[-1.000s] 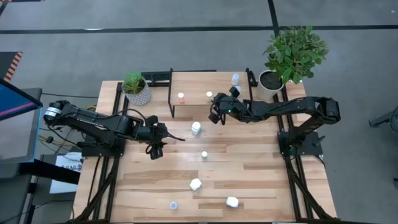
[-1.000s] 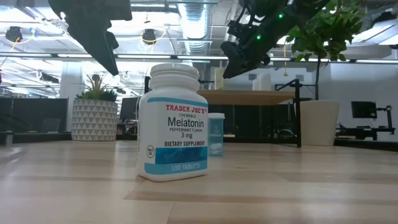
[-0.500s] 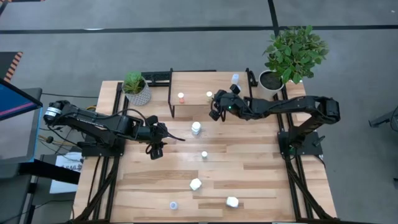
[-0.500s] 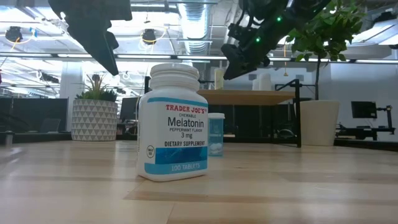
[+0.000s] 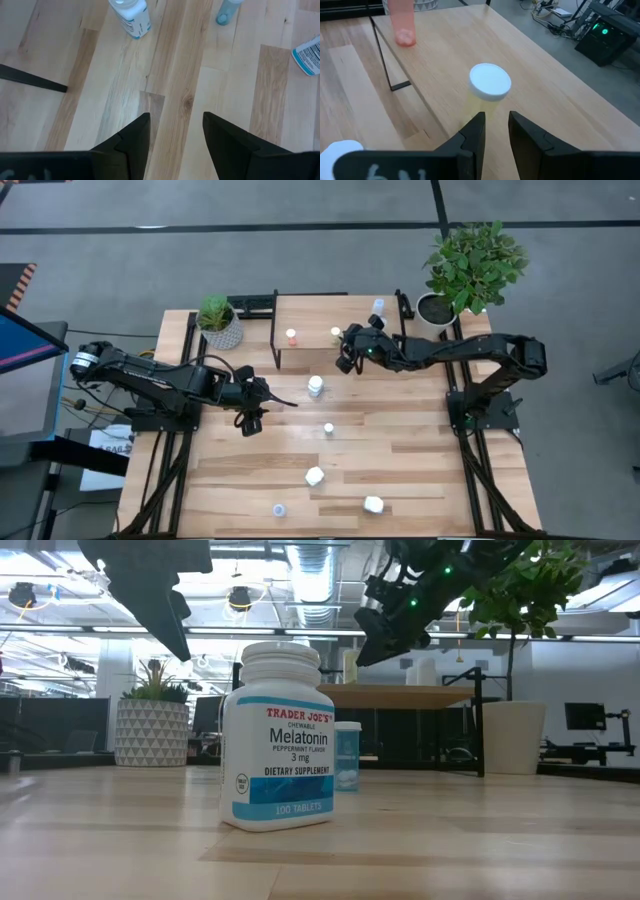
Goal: Pick and place medicine bottles onto shelf by color
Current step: Put the yellow pill bottle on the shelf
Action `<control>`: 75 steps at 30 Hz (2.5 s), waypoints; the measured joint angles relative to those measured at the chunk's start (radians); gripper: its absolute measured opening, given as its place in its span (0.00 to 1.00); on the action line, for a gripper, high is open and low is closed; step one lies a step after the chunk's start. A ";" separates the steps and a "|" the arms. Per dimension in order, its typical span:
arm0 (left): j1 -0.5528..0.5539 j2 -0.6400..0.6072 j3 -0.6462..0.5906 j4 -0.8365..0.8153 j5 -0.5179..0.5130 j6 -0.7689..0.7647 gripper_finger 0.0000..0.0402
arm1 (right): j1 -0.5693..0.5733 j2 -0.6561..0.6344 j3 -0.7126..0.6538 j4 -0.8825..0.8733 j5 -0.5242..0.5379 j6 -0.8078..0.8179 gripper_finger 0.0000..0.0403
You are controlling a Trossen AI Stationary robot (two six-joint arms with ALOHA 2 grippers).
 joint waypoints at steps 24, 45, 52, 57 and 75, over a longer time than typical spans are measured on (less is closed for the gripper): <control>0.030 0.108 0.022 0.704 -0.012 0.388 0.42 | 0.292 -0.360 0.305 -0.962 -0.122 0.214 0.26; 0.130 0.708 0.500 0.893 -0.187 0.563 0.42 | 0.510 -0.472 0.304 -1.371 -0.115 0.547 0.26; 0.132 0.837 0.626 0.875 -0.505 0.667 0.42 | 0.533 -0.472 0.304 -1.405 -0.113 0.547 0.26; 0.140 0.893 0.660 0.878 -0.574 0.676 0.33 | 0.532 -0.471 0.304 -1.419 -0.087 0.546 0.26; 0.217 0.893 0.660 0.800 -0.650 0.701 0.01 | 0.532 -0.471 0.304 -1.419 -0.066 0.544 0.26</control>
